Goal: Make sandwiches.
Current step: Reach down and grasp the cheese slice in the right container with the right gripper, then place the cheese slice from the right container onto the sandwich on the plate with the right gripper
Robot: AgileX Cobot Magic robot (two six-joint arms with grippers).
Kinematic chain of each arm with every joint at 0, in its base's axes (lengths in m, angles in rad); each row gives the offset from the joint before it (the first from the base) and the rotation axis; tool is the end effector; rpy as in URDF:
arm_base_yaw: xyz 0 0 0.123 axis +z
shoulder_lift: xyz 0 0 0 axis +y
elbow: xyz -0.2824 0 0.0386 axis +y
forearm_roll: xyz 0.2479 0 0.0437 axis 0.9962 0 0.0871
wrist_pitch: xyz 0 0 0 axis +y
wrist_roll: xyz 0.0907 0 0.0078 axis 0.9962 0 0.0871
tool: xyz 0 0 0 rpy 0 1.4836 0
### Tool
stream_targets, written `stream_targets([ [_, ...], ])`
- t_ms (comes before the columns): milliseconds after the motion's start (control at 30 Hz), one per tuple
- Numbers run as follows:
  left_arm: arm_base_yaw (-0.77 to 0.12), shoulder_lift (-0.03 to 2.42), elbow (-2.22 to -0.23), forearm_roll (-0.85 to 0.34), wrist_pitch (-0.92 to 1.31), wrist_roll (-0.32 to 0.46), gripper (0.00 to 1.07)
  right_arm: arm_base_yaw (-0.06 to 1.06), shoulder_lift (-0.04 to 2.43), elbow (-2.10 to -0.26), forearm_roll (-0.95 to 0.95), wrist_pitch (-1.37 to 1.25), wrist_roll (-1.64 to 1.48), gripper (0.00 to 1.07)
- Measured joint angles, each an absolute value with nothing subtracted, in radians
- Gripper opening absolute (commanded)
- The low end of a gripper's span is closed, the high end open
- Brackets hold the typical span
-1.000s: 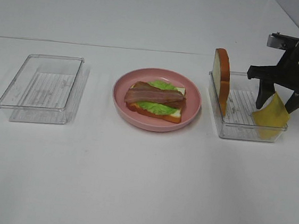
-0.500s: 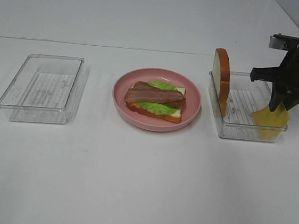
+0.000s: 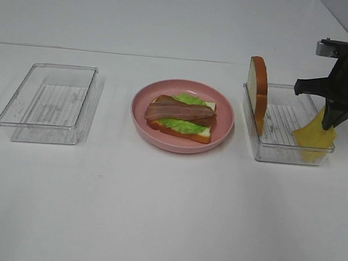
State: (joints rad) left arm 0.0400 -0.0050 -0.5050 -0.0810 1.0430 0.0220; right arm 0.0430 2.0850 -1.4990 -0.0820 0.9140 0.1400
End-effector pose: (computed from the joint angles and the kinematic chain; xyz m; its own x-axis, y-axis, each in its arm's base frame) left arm -0.0054 -0.0066 0.2802 -0.4299 -0.0360 -0.9022 0.0151 0.9988 -0.0471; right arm 0.4174 0.0120 0.1595 -0.9853 0.0472 -0.1640 0.0561 0.9972 -0.0495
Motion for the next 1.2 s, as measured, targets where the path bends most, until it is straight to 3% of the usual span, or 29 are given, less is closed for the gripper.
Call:
stream_targets([
  [700,0.04,-0.005,-0.505,-0.081,1.043,0.022,0.98,0.048,1.714,-1.499,0.0,0.989,0.14,0.0],
  [967,0.04,-0.005,-0.505,-0.081,1.043,0.022,0.98,0.179,1.686,-1.499,0.036,0.953,0.161,0.0],
  [1033,0.04,-0.005,-0.505,-0.081,1.043,0.022,0.98,0.284,1.686,-1.499,0.088,0.878,0.175,0.0],
  [1200,0.04,-0.005,-0.505,-0.081,1.043,0.022,0.98,0.364,1.702,-1.499,0.14,0.792,0.18,0.0],
])
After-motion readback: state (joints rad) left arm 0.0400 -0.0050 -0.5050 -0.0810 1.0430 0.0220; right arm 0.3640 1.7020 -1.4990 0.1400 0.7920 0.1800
